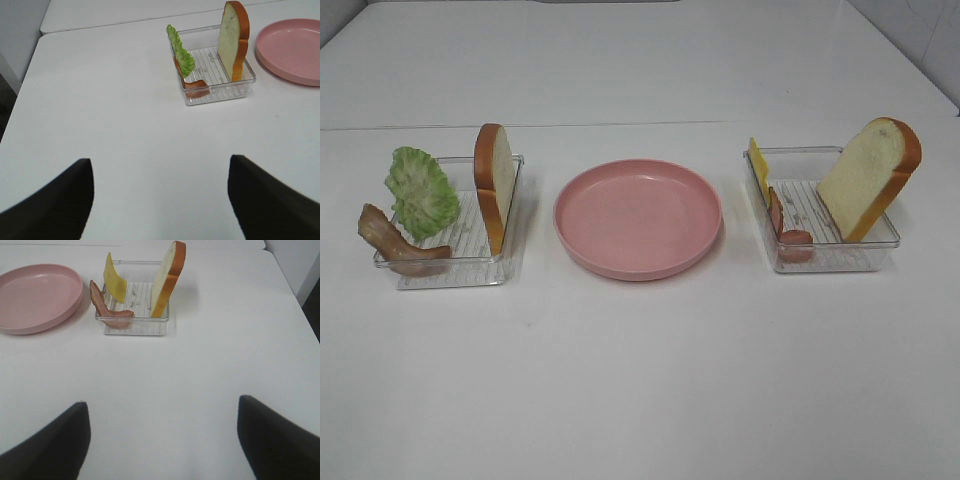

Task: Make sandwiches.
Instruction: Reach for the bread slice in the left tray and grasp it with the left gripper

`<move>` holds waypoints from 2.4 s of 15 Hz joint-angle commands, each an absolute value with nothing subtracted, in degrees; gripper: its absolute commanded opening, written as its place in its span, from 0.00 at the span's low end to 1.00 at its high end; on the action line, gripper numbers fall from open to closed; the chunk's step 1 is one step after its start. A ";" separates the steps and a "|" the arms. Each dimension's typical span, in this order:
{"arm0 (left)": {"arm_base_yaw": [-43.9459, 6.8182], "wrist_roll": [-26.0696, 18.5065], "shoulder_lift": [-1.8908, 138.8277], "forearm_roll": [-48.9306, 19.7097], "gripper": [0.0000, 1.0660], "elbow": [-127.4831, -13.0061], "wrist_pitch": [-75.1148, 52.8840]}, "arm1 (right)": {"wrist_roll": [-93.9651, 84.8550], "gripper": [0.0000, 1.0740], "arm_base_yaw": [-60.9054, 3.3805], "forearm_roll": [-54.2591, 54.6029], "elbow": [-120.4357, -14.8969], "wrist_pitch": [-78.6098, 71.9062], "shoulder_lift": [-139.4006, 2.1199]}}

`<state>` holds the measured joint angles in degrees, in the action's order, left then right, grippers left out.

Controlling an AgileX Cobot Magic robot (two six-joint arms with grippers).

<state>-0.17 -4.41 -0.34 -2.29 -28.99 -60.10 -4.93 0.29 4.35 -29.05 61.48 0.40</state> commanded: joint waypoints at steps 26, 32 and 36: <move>-0.17 -4.47 -1.49 -2.58 0.67 -28.65 -59.53 | -5.33 0.71 0.63 4.47 -28.99 60.85 1.15; -0.17 -3.84 4.76 -2.64 0.67 -32.60 -46.01 | -5.33 0.71 0.63 4.47 -28.99 60.85 1.15; -0.17 -3.84 23.09 -2.92 0.67 -38.33 -39.30 | -5.33 0.71 0.63 4.47 -28.99 60.85 1.15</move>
<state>-0.17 -4.18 22.29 -2.52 -37.76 -40.85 -4.93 0.29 4.35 -29.05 61.48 0.40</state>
